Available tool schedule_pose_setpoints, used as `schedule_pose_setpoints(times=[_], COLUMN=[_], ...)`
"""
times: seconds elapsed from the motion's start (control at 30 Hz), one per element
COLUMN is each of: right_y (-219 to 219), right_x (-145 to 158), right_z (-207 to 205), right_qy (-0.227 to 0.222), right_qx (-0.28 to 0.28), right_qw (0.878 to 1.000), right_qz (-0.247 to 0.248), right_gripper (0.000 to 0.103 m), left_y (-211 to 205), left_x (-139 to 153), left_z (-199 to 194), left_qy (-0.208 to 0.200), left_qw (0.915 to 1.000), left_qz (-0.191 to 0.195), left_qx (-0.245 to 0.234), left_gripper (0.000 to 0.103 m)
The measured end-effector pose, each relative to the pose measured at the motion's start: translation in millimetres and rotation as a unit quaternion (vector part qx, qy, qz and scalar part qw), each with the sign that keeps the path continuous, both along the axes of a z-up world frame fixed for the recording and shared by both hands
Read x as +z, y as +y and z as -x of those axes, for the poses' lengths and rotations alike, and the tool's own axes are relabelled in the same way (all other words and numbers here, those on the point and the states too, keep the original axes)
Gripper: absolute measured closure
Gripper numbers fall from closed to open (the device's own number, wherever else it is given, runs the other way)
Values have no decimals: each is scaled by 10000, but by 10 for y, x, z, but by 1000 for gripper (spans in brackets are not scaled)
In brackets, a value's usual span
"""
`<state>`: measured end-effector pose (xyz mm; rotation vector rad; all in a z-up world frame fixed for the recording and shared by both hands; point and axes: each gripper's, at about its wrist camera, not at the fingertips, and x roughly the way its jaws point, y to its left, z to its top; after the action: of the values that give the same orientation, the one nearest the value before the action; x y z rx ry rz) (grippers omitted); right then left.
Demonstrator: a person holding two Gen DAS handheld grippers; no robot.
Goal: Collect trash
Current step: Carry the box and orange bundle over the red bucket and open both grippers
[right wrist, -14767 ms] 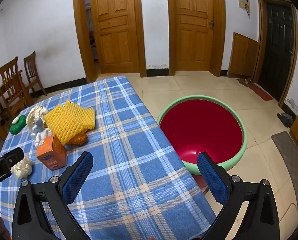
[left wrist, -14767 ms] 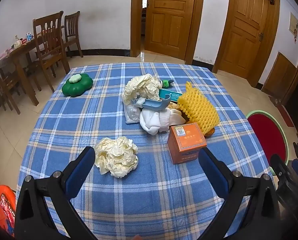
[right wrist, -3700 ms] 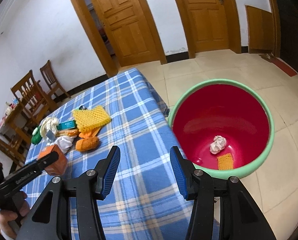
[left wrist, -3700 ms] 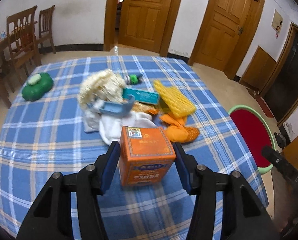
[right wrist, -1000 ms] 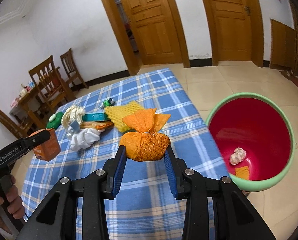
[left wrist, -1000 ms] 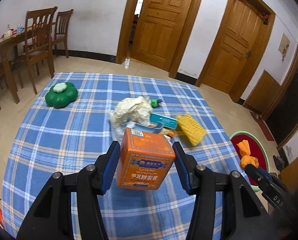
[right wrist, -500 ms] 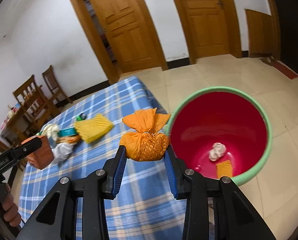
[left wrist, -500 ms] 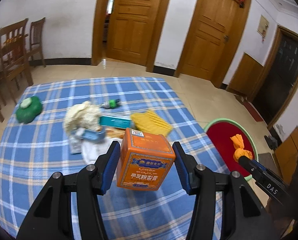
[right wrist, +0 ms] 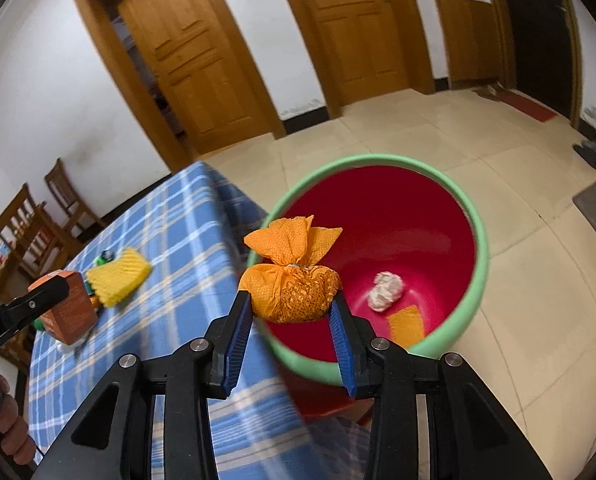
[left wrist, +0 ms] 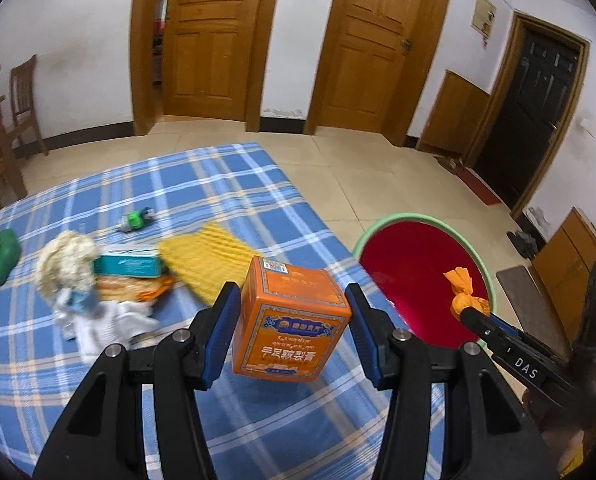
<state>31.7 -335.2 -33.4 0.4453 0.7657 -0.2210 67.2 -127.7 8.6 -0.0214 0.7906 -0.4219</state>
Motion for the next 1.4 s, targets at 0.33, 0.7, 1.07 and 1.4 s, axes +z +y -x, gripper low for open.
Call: schedule_pose_setpoints(times=[0.33,0.7,1.07,1.4], right_y=[-301,-466,-658,-678], right_x=[-132,-142,-136,-149], right_z=[94,183,328,325], right_qy=[151,47,-14,0], right_qx=[-357,-474,-775,-819], right_qw=[9992,9988,9967,9962], right_qz=[-107,-132,-223,-282], right_gripper=[56,48,44,44], left_y=[-499,-970,-1374,-1406], left_x=[-98,-282,-417,-378], left_z=[-117,-245,-240,-184], left_qy=[59,250,429,348], left_qw=[9982,9940,9880,9882], left_qz=[-167,-323,-395,-451], left_qx=[-569,-1015,-1433,-1423], left_gripper=[49,49,49,40])
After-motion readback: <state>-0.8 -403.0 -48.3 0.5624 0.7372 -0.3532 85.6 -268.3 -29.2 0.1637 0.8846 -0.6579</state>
